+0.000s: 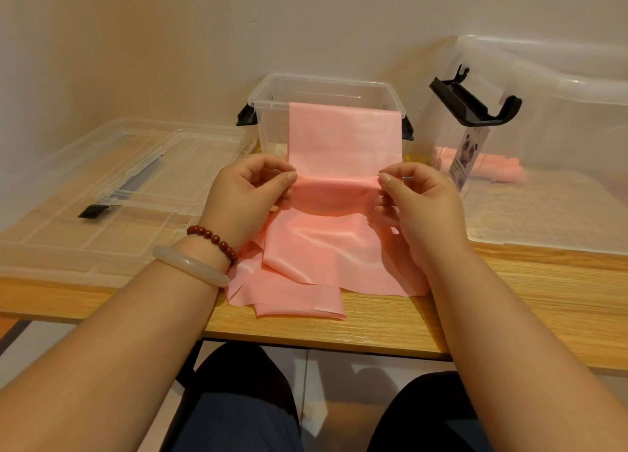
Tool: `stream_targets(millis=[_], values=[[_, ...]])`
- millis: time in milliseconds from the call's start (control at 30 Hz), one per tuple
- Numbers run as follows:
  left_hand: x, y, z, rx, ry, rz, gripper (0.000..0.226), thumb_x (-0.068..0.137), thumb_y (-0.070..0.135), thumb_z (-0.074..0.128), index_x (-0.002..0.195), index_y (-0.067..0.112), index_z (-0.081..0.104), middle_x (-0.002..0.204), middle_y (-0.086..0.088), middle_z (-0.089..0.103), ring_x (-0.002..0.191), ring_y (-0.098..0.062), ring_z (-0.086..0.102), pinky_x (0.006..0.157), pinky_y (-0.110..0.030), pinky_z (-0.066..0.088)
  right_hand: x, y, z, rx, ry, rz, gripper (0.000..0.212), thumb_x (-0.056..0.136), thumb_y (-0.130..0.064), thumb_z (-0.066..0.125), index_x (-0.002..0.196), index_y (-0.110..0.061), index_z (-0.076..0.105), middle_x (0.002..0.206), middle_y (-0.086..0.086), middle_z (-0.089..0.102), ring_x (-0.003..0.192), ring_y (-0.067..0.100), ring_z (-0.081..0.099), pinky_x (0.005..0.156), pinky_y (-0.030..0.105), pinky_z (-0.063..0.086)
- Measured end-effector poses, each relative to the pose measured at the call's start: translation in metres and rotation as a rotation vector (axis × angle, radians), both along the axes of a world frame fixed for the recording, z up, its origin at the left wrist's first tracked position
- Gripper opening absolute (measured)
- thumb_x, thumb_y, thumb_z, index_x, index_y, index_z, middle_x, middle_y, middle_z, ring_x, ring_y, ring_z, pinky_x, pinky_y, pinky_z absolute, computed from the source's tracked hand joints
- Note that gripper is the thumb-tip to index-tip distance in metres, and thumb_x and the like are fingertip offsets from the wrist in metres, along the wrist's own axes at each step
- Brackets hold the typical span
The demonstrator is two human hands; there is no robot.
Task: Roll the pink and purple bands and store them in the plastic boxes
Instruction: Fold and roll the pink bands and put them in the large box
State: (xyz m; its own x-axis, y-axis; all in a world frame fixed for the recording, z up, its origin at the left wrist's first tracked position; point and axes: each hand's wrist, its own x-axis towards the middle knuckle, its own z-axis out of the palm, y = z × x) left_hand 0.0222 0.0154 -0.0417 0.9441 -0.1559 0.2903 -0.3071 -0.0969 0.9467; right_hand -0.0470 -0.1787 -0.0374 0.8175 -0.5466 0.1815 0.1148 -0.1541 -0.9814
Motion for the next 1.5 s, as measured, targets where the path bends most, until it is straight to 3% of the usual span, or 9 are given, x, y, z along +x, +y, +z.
stream_targets(millis=[133,233,367,500,667,867,1133,1333,1500], values=[[-0.0002,0.0023,0.0008,0.009,0.006,0.006,0.01,0.084,0.015,0.072,0.089,0.023,0.072,0.08,0.001,0.071,0.071,-0.007,0.066,0.064,-0.017,0.054,-0.0013,-0.0034,-0.002,-0.001,0.014,0.027,0.015,0.087,-0.013,0.072,0.102,-0.014,0.073,0.092,0.003,0.071,0.075,0.011,0.07,0.068,0.028,0.061],[0.0015,0.0036,-0.001,0.051,-0.004,0.001,0.015,0.084,0.016,0.072,0.094,0.027,0.072,0.088,0.001,0.072,0.079,-0.01,0.068,0.069,-0.019,0.055,0.0004,-0.0042,-0.0033,-0.027,0.006,0.001,0.005,0.089,-0.016,0.07,0.093,-0.016,0.073,0.087,0.007,0.072,0.079,0.016,0.071,0.072,0.038,0.062],[0.0029,0.0025,-0.0024,0.011,0.006,-0.033,0.009,0.089,0.015,0.066,0.095,0.019,0.073,0.081,0.0,0.073,0.075,-0.011,0.068,0.067,-0.018,0.052,0.001,-0.0007,-0.0017,0.109,0.002,0.035,0.008,0.093,-0.015,0.065,0.092,-0.008,0.069,0.088,0.02,0.071,0.074,0.034,0.069,0.064,0.046,0.061],[0.0033,0.0015,-0.0029,-0.03,0.037,-0.02,0.008,0.087,0.015,0.069,0.087,0.022,0.073,0.078,0.001,0.074,0.077,-0.013,0.07,0.071,-0.023,0.055,-0.0007,0.0017,0.001,0.135,0.005,0.037,0.009,0.096,-0.012,0.061,0.099,-0.004,0.065,0.084,0.016,0.068,0.067,0.028,0.067,0.058,0.044,0.062],[0.0006,0.0003,0.0002,-0.059,0.021,-0.046,0.016,0.088,0.005,0.067,0.089,0.021,0.065,0.076,-0.003,0.07,0.067,-0.011,0.067,0.061,-0.018,0.051,-0.0008,0.001,0.0012,0.072,-0.004,0.027,0.007,0.096,-0.009,0.06,0.095,-0.016,0.06,0.079,0.01,0.062,0.057,0.02,0.065,0.054,0.038,0.059],[0.0005,0.0018,0.0001,-0.05,0.018,-0.028,0.013,0.087,0.01,0.069,0.091,0.023,0.071,0.079,-0.001,0.072,0.071,-0.01,0.067,0.066,-0.021,0.054,-0.0014,-0.0017,0.0004,0.042,0.014,0.054,0.012,0.089,-0.013,0.071,0.101,-0.012,0.071,0.091,0.009,0.071,0.079,0.024,0.073,0.065,0.038,0.062],[-0.0008,0.0017,0.0,0.009,-0.004,-0.026,0.013,0.09,0.014,0.065,0.091,0.025,0.071,0.079,0.008,0.073,0.077,-0.008,0.069,0.067,-0.016,0.052,-0.0005,0.0011,0.0013,0.119,0.01,0.01,0.007,0.093,-0.013,0.066,0.094,-0.007,0.07,0.089,0.017,0.071,0.081,0.033,0.072,0.057,0.04,0.061],[-0.0011,-0.001,-0.0004,-0.038,0.036,-0.015,0.011,0.089,0.01,0.067,0.088,0.021,0.07,0.074,0.001,0.072,0.07,-0.011,0.069,0.064,-0.016,0.053,-0.0015,-0.0009,0.0015,0.037,-0.004,0.01,0.005,0.093,-0.013,0.065,0.094,-0.018,0.064,0.096,0.013,0.067,0.07,0.027,0.072,0.054,0.04,0.06],[-0.0012,-0.0003,0.0015,-0.062,0.025,-0.023,0.014,0.089,0.005,0.065,0.089,0.019,0.068,0.074,-0.005,0.07,0.066,-0.011,0.066,0.066,-0.025,0.058,-0.0021,-0.0007,0.0024,0.033,-0.031,0.023,0.004,0.093,-0.011,0.065,0.092,-0.015,0.067,0.073,0.007,0.065,0.058,0.014,0.066,0.051,0.039,0.059]])
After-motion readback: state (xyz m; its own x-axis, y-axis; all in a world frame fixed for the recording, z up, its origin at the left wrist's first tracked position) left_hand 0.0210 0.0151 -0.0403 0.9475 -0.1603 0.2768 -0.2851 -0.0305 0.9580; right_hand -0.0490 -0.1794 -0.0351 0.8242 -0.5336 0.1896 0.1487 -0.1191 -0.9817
